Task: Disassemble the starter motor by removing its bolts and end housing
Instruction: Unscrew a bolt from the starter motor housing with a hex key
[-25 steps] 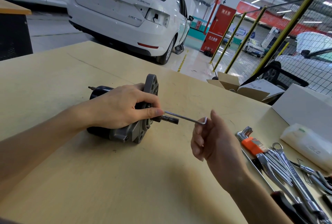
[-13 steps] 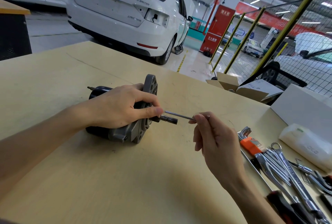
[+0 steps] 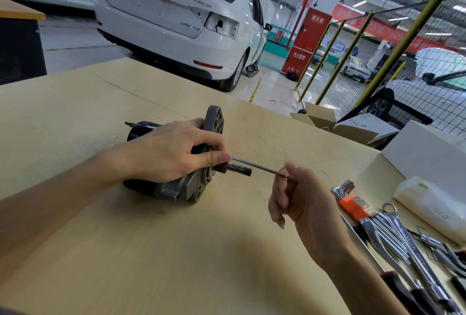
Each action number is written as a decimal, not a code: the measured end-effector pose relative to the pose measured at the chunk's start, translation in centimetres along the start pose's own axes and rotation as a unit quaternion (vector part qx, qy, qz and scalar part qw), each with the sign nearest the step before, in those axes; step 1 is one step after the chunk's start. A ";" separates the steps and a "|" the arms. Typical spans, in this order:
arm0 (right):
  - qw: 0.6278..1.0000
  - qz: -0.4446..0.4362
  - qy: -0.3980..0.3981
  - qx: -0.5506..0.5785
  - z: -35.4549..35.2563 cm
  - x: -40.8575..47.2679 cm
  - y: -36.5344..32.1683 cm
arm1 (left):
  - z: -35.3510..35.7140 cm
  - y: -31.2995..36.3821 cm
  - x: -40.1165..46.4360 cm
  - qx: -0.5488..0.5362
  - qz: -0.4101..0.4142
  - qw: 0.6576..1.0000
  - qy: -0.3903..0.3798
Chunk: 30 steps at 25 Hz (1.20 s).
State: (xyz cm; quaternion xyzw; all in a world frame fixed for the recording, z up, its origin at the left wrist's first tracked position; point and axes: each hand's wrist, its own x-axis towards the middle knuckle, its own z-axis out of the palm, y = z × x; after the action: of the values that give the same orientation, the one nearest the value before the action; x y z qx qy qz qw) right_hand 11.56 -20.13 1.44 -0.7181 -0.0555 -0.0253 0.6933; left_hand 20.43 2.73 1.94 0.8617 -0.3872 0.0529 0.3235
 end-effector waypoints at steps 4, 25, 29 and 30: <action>1.000 -0.018 -0.002 -0.002 -0.1 0.1 0.0 | 0.0 -0.1 0.0 0.009 -0.001 1.000 -0.003; 0.991 -0.042 0.046 -0.120 -0.2 0.3 1.0 | 0.1 -0.4 0.1 0.013 -0.004 1.000 0.001; 0.976 -0.108 0.072 -0.177 0.2 0.1 1.6 | 0.1 -0.2 0.1 0.000 -0.007 1.000 -0.001; 0.974 -0.115 0.081 -0.178 0.3 0.1 1.6 | 0.1 -0.2 0.0 -0.002 -0.008 1.000 -0.001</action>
State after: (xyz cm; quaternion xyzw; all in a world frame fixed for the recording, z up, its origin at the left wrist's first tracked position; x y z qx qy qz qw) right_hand 11.80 -19.91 -0.14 -0.8143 -0.0757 -0.1724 0.5490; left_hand 20.56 2.75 1.80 0.8641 -0.3811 0.0486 0.3252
